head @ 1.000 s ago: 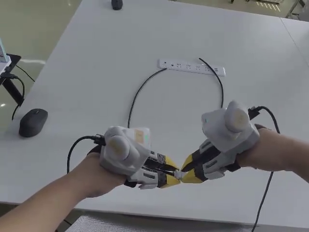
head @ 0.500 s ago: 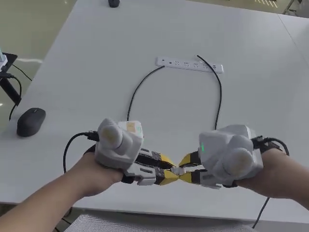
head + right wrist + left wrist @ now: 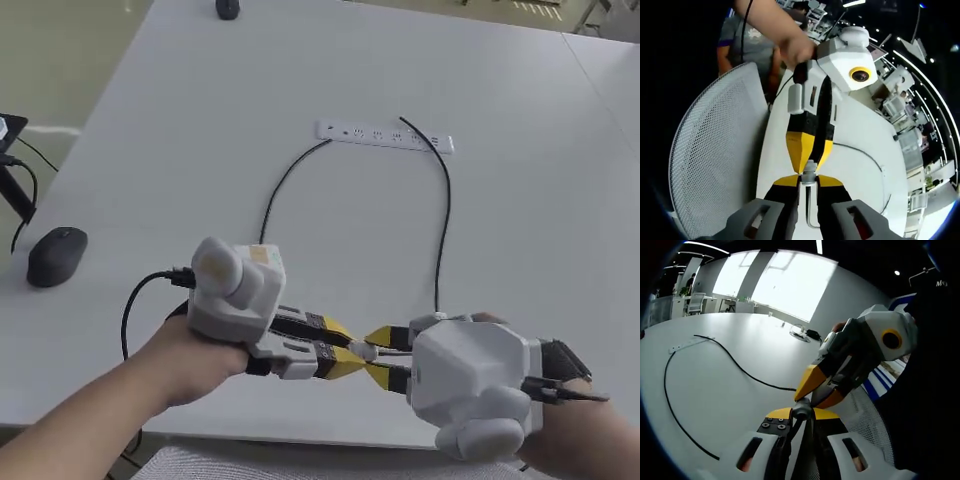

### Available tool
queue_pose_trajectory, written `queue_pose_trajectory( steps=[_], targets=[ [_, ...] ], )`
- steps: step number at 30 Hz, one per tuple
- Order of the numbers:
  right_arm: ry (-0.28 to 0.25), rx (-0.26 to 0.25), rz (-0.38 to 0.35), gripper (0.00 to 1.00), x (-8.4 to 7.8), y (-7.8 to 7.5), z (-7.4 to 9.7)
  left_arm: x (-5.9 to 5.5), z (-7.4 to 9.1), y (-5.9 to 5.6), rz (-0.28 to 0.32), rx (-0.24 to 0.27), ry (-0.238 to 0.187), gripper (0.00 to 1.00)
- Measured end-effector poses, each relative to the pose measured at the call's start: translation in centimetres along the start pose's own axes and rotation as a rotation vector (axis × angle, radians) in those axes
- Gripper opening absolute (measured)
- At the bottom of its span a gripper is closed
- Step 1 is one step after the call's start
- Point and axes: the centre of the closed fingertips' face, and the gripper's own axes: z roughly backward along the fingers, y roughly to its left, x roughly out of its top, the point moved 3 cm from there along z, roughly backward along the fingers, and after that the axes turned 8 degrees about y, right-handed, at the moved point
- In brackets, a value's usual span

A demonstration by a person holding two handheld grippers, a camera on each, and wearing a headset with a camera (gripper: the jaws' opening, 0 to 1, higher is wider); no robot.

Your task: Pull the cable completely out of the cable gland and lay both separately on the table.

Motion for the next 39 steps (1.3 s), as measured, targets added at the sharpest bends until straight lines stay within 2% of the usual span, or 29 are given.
queue_pose_trajectory(
  steps=[1, 4, 6, 9, 11, 14, 16, 19, 21, 24, 25, 26, 28, 31, 34, 39],
  targets=[
    [0.001, 0.015, -0.010, 0.07, -0.1, 0.1, 0.0, -0.1, -0.1, -0.1, -0.008, -0.002, 0.009, 0.15],
    [-0.007, 0.022, -0.025, 0.08, -0.2, -0.2, 0.1, 0.1, -0.1, -0.2, -0.029, 0.005, 0.002, 0.15],
    [-0.016, 0.048, -0.067, 0.08, -0.2, -0.2, 0.2, 0.1, -0.1, -0.3, -0.037, -0.002, 0.006, 0.15],
    [-0.016, 0.065, -0.086, 0.09, -0.5, -0.6, 0.3, 0.3, 0.0, -0.2, -0.079, 0.014, 0.003, 0.15],
    [-0.013, 0.084, -0.120, 0.13, -0.8, -0.7, 0.3, 0.1, 0.0, -0.3, -0.091, 0.018, 0.010, 0.15],
    [-0.063, 0.142, -0.192, 0.16, -0.7, -1.1, 0.9, -0.1, -0.1, -0.3, -0.157, 0.037, 0.025, 0.15],
    [-0.096, 0.230, -0.266, 0.16, -0.5, -1.0, 1.1, -0.1, -0.1, -0.3, -0.217, 0.050, 0.032, 0.15],
    [-0.104, 0.372, -0.346, 0.19, -0.9, -1.3, 1.1, -0.5, -0.3, -0.7, -0.271, 0.054, 0.054, 0.15],
    [-0.109, 0.407, -0.331, 0.17, -0.9, -1.7, 0.9, -0.6, -0.4, -0.9, -0.299, 0.054, 0.062, 0.15],
    [-0.102, 0.536, -0.390, 0.19, -0.8, -1.4, 0.6, -0.5, -0.5, -1.2, -0.320, 0.052, 0.069, 0.15],
    [-0.106, 0.555, -0.397, 0.20, -0.7, -1.5, 0.4, -0.5, -0.5, -1.2, -0.324, 0.051, 0.070, 0.15],
    [-0.104, 0.608, -0.407, 0.20, -0.6, -1.2, 0.4, -0.4, -0.5, -1.2, -0.332, 0.052, 0.072, 0.15],
    [-0.092, 0.641, -0.402, 0.18, -0.8, -1.2, 0.0, -0.4, -0.5, -1.2, -0.338, 0.053, 0.078, 0.15],
    [-0.062, 0.726, -0.431, 0.16, -0.9, -0.4, -0.1, -0.3, -0.6, -1.4, -0.356, 0.051, 0.086, 0.15],
    [-0.052, 0.728, -0.413, 0.15, -1.1, -0.4, -0.6, -0.3, -0.7, -1.5, -0.366, 0.046, 0.095, 0.15],
    [-0.045, 0.774, -0.418, 0.10, -1.1, -0.2, -0.6, -0.4, -0.8, -1.5, -0.370, 0.045, 0.103, 0.15]
  ],
)
